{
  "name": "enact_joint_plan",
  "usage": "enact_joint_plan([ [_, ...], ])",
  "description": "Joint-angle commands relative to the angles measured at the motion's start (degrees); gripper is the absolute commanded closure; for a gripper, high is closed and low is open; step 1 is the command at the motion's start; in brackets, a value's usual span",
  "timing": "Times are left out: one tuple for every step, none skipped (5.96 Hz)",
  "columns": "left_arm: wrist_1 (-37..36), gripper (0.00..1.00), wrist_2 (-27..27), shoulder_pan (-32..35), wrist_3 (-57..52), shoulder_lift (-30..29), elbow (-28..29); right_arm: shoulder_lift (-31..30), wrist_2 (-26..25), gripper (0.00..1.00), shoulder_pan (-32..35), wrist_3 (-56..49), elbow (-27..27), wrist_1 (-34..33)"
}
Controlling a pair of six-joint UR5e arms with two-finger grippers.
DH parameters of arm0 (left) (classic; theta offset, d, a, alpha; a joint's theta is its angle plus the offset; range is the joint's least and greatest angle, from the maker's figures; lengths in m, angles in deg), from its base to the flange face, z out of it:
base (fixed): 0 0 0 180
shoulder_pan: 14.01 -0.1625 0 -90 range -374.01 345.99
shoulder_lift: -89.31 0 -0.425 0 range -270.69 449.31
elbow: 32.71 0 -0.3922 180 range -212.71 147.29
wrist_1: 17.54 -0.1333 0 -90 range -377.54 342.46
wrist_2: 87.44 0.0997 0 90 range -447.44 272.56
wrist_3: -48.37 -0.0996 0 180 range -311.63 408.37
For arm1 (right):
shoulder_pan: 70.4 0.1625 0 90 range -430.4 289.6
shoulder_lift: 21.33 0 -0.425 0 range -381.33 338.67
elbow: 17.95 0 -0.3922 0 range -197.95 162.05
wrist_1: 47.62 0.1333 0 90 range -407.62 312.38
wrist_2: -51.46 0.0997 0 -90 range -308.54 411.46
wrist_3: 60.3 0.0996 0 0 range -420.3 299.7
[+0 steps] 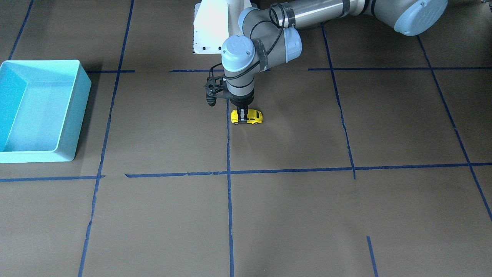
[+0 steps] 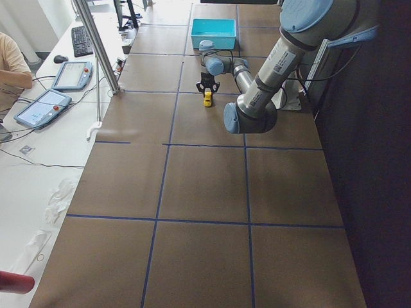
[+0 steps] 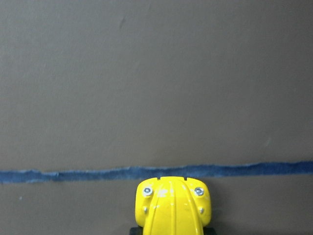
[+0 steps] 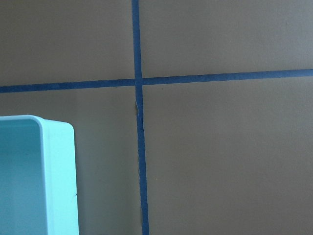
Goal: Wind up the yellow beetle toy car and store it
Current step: 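Roll the pressed car backward toward the robot with the left gripper, then lift the left gripper off the car, letting it roll toward the bin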
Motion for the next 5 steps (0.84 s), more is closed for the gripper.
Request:
enact_joint_plan([
  [1.4,0.93,-0.1,0.4,-0.2,4.6,-3.9,0.1,0.0,0.0,-0.2,-0.1,-0.1,0.0],
  [1.5,0.93,-0.1,0.4,-0.2,6.9,-5.9,0.1,0.1,0.0,-0.2,-0.1,-0.1,0.0],
  [2.5,0.77,-0.1,0.4,-0.2,8.6,-6.9,0.1,0.1,0.0,-0.2,-0.3,0.0,0.0],
  [2.7,0.01,-0.1,0.8,-0.2,8.8,-7.5,0.1,0.1,0.0,-0.3,-0.3,0.0,0.0],
  [2.8,0.0,-0.1,2.2,-0.2,8.8,-7.9,0.1,0.1,0.0,-0.8,-0.3,0.0,0.0],
])
